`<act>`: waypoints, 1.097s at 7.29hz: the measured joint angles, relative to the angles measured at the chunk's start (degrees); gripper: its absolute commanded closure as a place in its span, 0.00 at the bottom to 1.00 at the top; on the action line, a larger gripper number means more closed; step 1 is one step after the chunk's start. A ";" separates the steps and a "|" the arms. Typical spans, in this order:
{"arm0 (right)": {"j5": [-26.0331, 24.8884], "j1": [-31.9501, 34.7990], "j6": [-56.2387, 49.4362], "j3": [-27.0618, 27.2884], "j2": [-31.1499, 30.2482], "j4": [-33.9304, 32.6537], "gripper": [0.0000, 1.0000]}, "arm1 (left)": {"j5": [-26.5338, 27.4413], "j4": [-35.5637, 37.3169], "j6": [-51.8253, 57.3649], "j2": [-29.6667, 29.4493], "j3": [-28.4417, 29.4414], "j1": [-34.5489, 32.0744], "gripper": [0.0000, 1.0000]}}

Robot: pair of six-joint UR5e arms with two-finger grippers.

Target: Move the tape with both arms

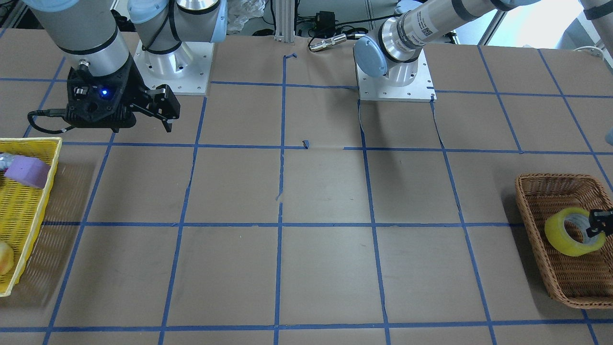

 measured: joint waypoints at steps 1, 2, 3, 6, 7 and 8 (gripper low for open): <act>0.28 0.01 -0.02 0.03 0.00 0.02 0.00 | -0.21 0.16 -0.05 0.21 -0.07 -0.03 0.13; 0.23 0.01 -0.11 0.04 0.02 0.02 0.00 | -0.67 -0.24 -0.50 1.19 -0.06 -0.53 0.12; 0.07 0.00 -0.15 0.02 0.02 0.03 0.00 | -0.99 -3.15 -2.04 3.34 0.07 -2.13 0.10; -0.31 -0.02 -0.18 0.02 0.02 0.05 0.00 | -0.32 -20.87 -21.02 16.04 0.65 -14.85 0.03; -0.35 -0.02 -0.14 0.05 0.05 0.07 0.00 | 0.95 -24.69 -27.32 20.67 0.55 -21.91 0.03; -0.37 -0.02 0.00 0.07 0.08 0.05 0.00 | 1.39 -27.73 -33.33 24.51 0.23 -28.05 0.00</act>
